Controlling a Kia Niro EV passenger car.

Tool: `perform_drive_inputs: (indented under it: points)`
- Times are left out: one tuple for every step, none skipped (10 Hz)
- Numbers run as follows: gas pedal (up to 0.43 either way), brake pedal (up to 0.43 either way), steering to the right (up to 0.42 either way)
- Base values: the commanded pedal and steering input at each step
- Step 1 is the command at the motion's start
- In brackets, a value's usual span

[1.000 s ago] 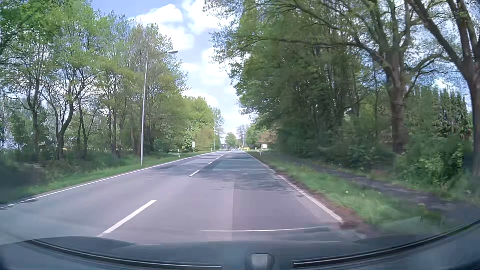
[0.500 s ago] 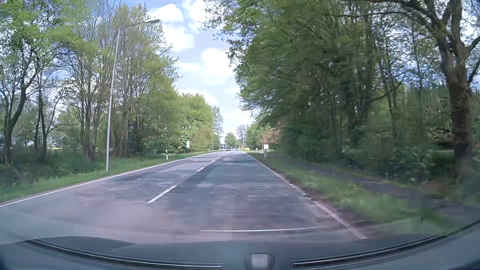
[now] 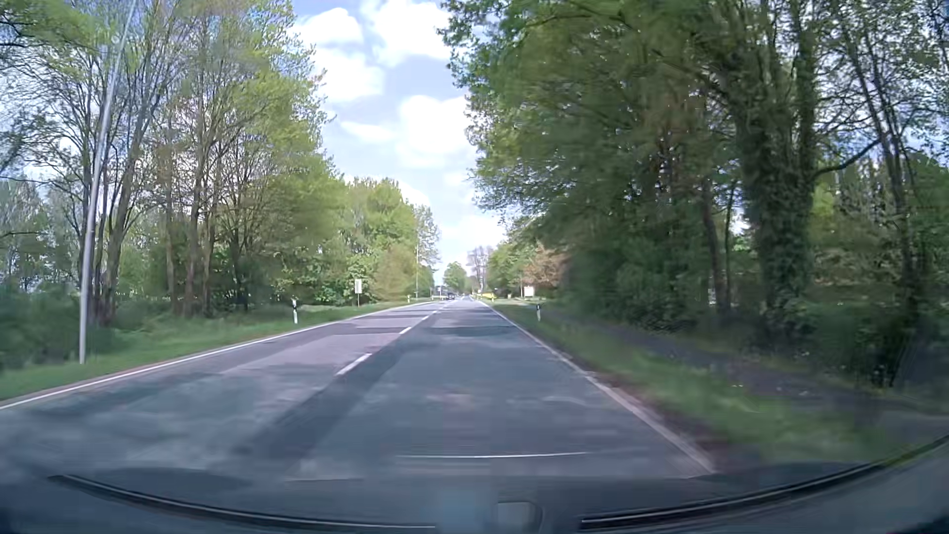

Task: Follow the waypoints while adhering to traffic rules and regulations

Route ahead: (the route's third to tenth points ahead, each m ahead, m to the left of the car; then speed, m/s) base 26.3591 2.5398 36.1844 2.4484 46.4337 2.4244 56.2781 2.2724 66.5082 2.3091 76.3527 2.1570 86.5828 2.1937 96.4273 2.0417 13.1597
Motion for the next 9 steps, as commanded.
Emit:
perform_drive_inputs:
  points:
    - [0.098,0.000,-0.003]
    - [0.098,0.000,-0.003]
    - [0.098,0.000,-0.003]
    - [0.098,0.000,-0.004]
    - [0.098,0.000,-0.004]
    - [0.098,0.000,-0.005]
    - [0.098,0.000,-0.005]
    - [0.098,0.000,-0.006]
    - [0.098,0.000,-0.005]
